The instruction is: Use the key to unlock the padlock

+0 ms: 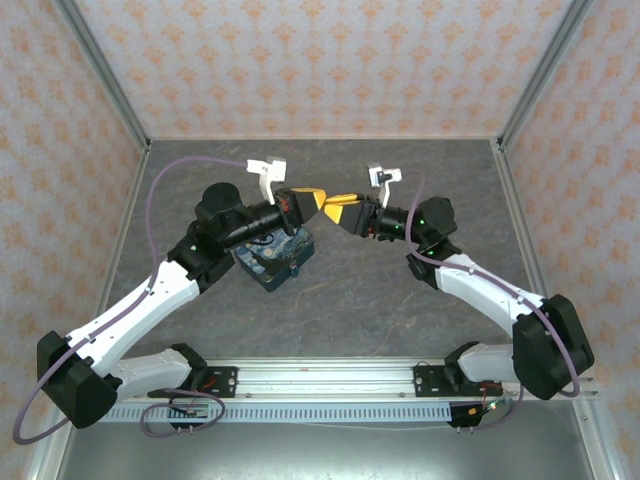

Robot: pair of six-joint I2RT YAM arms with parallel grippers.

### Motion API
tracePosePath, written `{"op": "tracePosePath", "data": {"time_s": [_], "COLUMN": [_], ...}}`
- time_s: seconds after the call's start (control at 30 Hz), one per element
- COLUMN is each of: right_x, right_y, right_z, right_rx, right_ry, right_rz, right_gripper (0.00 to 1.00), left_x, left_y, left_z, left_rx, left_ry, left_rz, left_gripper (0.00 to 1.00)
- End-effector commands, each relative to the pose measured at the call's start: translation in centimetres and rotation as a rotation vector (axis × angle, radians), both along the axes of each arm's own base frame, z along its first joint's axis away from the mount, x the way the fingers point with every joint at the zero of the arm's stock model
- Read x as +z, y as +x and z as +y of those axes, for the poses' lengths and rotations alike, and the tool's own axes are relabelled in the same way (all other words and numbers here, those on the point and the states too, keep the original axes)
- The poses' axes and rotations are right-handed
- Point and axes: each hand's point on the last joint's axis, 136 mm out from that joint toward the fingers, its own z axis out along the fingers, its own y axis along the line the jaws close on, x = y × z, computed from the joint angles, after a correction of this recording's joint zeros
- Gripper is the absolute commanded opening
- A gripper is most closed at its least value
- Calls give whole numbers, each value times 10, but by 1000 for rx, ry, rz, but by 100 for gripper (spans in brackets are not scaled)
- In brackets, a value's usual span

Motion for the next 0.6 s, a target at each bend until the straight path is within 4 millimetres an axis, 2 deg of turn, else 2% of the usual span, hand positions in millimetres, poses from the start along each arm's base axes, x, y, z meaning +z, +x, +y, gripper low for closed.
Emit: {"op": "tracePosePath", "data": {"time_s": [0.0, 0.23, 0.57], "right_x": [13, 11, 5], "right_y": [-9, -6, -3], "right_z": [3, 5, 2], "right_rx": [30, 31, -12], "right_ry": [2, -12, -27], "right_rz": [-67, -61, -60], "right_gripper": [38, 27, 5], "left_x": [15, 14, 7], "left_y": [-5, -4, -2], "left_z": [-2, -3, -2], "left_rx": [-16, -17, -6], "left_ry": [-24, -22, 4], "left_rz": [-50, -46, -38], "left_gripper": [0, 0, 0]}}
